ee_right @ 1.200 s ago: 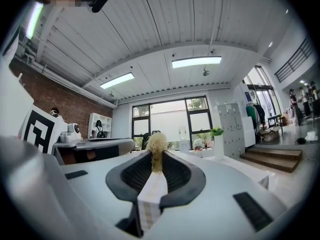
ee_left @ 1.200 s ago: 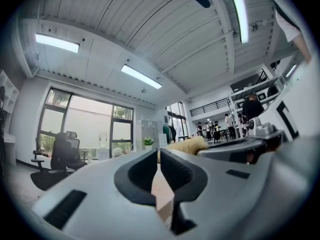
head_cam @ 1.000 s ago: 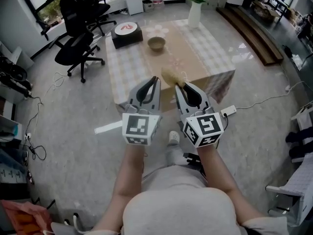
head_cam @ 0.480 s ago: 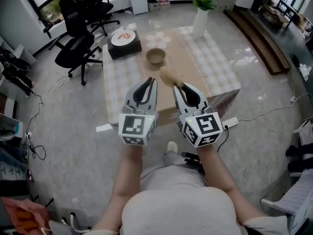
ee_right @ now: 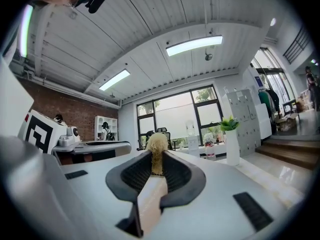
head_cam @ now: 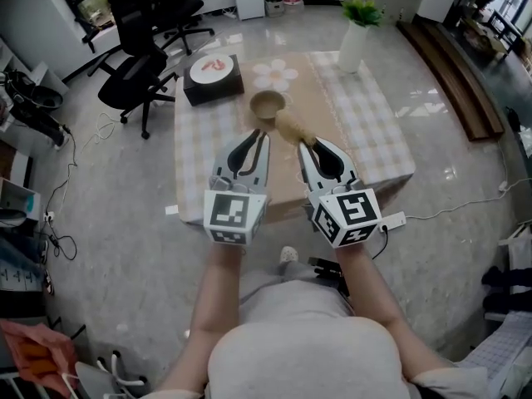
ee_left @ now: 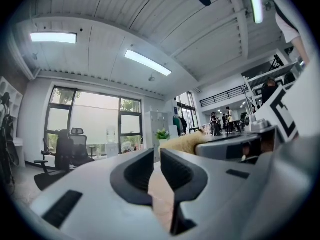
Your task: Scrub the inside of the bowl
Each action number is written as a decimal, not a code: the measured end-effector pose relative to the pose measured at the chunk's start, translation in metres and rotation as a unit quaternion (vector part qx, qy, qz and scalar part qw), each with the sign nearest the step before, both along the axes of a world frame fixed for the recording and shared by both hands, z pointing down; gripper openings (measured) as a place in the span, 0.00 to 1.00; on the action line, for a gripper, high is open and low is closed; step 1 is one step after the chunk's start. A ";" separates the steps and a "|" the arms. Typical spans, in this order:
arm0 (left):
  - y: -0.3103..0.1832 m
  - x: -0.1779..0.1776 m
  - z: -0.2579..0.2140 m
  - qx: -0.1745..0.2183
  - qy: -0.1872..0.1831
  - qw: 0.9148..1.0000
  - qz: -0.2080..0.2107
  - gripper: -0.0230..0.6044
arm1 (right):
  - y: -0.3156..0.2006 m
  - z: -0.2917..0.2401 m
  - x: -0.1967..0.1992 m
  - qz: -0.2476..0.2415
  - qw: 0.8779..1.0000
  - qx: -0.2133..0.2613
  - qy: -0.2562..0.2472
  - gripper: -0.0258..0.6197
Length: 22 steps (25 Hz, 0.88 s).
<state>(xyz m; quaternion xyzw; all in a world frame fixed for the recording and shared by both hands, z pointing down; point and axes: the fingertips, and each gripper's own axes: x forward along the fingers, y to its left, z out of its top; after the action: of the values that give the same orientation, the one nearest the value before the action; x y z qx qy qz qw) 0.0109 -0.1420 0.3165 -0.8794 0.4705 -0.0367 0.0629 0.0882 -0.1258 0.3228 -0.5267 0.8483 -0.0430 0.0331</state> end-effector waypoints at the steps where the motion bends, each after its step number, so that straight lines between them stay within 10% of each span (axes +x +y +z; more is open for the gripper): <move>1: -0.002 0.000 0.000 0.002 -0.003 1.000 -0.001 0.08 | -0.003 0.000 0.001 -0.001 1.000 0.001 -0.001 0.13; 10: -0.019 -0.004 0.014 -0.015 -0.009 1.000 -0.018 0.10 | -0.018 0.009 0.007 -0.005 1.000 -0.007 -0.008 0.13; 22: -0.065 0.007 0.049 -0.055 -0.035 0.998 0.022 0.56 | -0.067 0.022 0.007 -0.006 1.000 -0.016 -0.018 0.13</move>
<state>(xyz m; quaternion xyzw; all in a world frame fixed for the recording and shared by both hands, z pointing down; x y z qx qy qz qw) 0.0180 -0.2074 0.3654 -0.8896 0.4461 -0.0922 0.0316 0.0950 -0.1929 0.3450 -0.5213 0.8499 -0.0664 0.0396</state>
